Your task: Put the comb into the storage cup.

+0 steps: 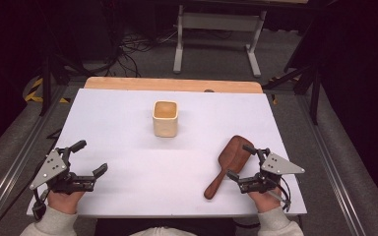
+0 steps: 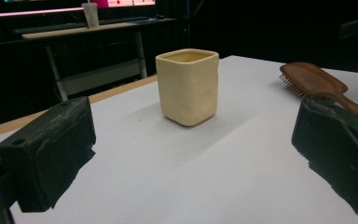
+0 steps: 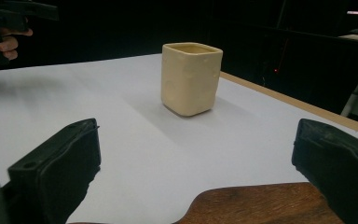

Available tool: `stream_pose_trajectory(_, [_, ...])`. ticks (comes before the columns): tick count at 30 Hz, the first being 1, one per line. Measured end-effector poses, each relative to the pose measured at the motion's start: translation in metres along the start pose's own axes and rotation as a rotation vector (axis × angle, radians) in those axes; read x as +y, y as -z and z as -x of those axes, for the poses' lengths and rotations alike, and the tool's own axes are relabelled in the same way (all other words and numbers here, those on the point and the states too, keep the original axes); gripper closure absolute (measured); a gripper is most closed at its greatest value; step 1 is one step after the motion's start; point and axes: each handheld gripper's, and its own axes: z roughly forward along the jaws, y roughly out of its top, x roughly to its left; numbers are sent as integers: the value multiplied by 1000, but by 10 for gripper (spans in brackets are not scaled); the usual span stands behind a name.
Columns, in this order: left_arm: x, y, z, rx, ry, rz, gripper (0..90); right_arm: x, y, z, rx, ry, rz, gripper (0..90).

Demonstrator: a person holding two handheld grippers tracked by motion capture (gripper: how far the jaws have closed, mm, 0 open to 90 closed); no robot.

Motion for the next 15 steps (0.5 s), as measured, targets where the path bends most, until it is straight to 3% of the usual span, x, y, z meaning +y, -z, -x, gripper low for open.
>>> stream_pose_trajectory(15, [0, 0, 2, 0, -12, -1, 4, 0, 2, 0, 1, 1, -2, 25])
